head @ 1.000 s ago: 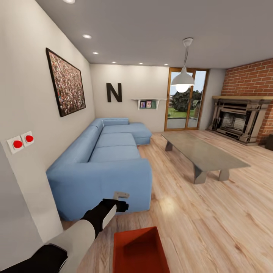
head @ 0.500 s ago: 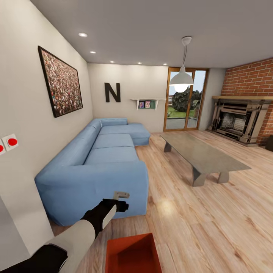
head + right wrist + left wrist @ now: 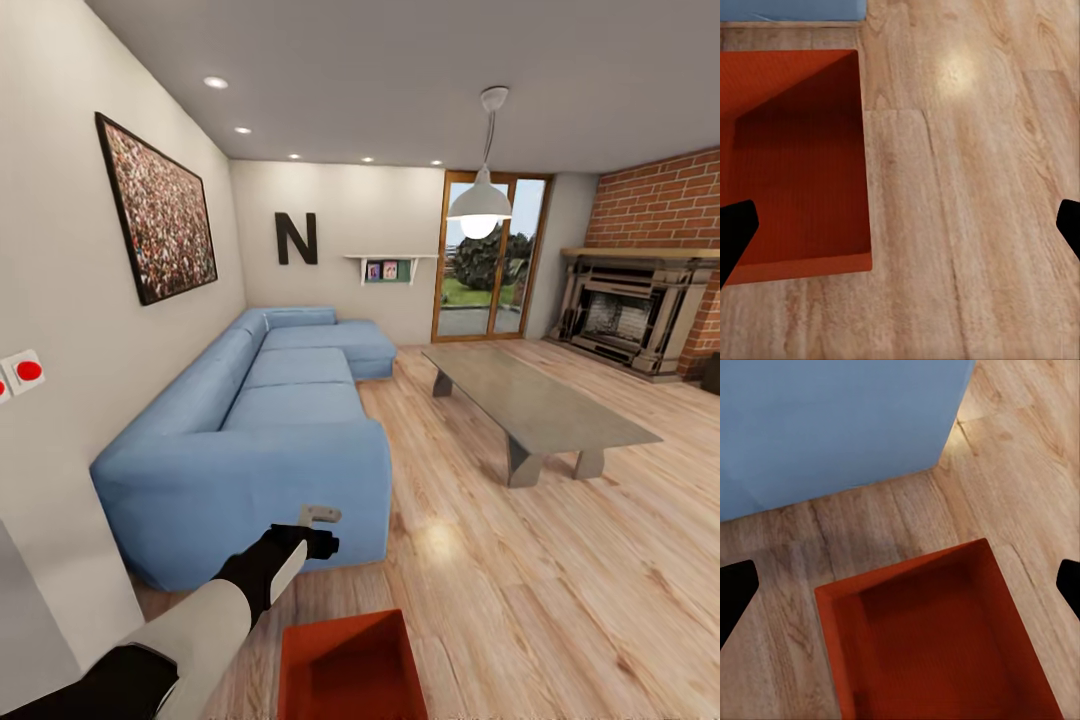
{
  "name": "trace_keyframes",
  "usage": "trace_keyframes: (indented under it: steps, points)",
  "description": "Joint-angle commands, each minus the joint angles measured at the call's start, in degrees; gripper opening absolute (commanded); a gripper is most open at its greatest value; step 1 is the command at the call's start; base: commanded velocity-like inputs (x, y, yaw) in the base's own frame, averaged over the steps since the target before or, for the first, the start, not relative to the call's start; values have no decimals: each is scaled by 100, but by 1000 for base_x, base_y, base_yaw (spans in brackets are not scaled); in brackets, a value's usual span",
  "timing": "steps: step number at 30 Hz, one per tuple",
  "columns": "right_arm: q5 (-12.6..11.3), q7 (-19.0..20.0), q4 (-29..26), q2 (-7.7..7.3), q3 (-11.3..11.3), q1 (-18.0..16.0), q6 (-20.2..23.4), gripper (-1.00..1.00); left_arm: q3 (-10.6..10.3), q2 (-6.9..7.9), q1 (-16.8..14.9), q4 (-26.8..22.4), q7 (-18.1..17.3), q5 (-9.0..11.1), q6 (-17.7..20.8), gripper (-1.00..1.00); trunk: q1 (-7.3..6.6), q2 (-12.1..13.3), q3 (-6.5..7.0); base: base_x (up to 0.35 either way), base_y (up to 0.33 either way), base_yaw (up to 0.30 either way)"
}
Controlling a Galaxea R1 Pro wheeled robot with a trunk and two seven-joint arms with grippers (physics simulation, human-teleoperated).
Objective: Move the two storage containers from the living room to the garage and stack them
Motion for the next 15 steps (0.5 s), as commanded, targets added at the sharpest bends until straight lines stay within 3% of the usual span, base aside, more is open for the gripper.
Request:
trace_keyframes:
  steps: [1, 15]
  points:
    - [60, -38, 2, 2, -2, -3, -7, 100, -31, 0, -4, -7, 47, 61, 24, 100, 0, -4, -16, 0, 0, 0]
    - [60, -31, 2, 2, -2, -3, -9, 100, -31, 0, -3, -7, 48, 61, 24, 100, 0, -4, -95, 0, 0, 0]
